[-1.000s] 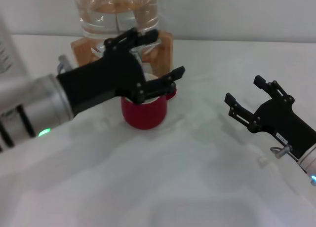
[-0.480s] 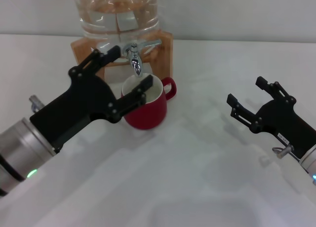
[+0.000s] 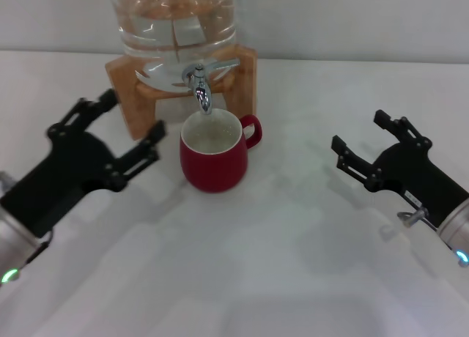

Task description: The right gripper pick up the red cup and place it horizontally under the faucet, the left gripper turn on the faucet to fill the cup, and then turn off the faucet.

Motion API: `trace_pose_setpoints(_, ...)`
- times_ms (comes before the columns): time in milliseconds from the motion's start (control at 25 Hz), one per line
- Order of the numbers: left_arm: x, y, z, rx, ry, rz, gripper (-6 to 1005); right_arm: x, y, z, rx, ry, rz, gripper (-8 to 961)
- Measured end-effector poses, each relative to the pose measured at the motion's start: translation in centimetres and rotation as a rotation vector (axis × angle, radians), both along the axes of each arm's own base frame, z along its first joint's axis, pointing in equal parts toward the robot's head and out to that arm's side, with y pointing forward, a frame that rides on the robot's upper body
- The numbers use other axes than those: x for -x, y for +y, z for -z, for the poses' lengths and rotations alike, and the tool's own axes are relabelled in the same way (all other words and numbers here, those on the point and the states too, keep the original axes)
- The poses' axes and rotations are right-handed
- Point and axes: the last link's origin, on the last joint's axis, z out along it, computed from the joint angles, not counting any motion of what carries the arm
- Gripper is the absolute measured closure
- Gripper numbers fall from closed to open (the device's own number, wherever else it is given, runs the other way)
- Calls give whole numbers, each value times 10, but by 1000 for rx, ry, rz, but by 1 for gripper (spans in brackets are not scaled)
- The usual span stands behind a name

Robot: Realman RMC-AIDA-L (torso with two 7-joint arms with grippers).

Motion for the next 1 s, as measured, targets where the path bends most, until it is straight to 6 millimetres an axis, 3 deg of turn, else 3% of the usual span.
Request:
trace_pose_setpoints(600, 48, -4, -24, -168, -22, -118, 150, -1, 13, -6, -36, -1, 31, 84)
trace_pose_setpoints(1000, 58, -2, -29, -209, -47, -131, 150, -10, 12, -11, -57, 10, 75, 83)
